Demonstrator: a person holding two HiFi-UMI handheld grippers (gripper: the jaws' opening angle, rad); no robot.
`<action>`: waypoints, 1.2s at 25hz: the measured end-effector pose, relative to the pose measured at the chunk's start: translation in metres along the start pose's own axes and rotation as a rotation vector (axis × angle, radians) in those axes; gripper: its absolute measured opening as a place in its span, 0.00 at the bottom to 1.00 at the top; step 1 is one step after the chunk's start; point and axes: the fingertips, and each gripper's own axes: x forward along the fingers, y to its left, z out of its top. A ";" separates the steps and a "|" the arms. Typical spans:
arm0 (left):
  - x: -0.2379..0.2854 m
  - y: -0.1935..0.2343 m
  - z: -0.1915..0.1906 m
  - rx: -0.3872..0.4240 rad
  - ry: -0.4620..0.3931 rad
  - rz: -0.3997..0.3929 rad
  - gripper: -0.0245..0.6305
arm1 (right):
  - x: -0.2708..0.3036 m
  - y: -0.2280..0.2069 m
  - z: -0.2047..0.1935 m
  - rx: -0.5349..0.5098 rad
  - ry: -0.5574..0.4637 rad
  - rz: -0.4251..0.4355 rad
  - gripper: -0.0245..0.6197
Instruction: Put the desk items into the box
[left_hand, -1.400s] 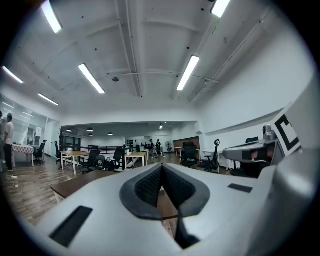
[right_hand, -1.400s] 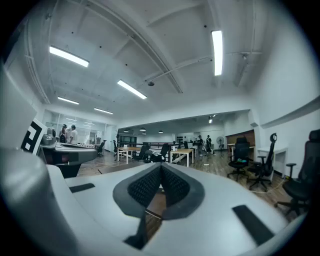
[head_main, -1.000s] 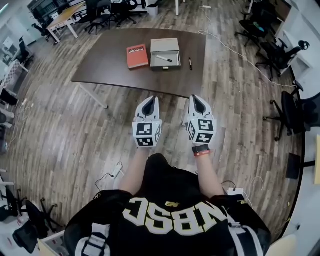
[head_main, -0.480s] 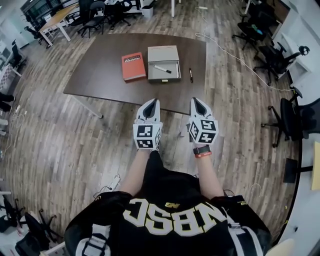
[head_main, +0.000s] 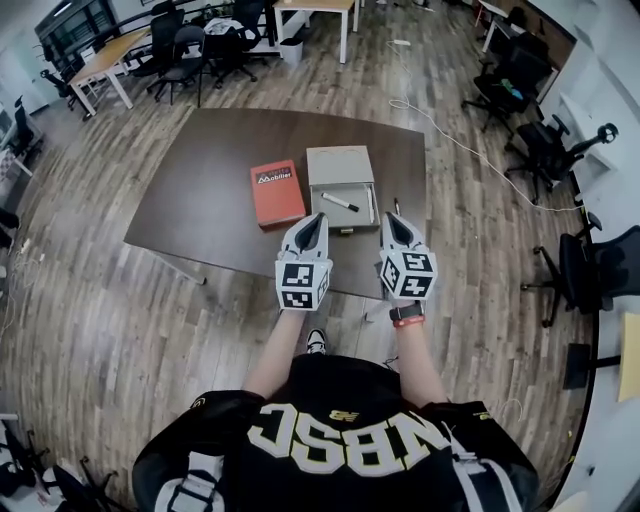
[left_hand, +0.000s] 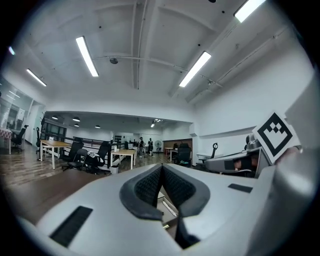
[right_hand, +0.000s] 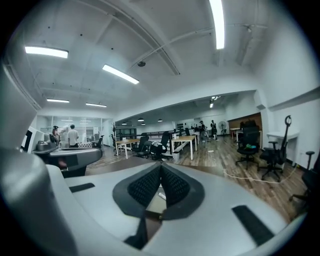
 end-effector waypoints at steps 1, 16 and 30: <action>0.009 0.008 -0.001 -0.002 0.004 -0.011 0.06 | 0.011 -0.001 0.001 0.000 0.006 -0.008 0.05; 0.117 0.029 -0.047 -0.036 0.103 -0.185 0.06 | 0.097 -0.055 -0.023 0.055 0.075 -0.135 0.05; 0.207 -0.019 -0.108 -0.032 0.249 -0.367 0.06 | 0.139 -0.132 -0.094 0.122 0.259 -0.199 0.05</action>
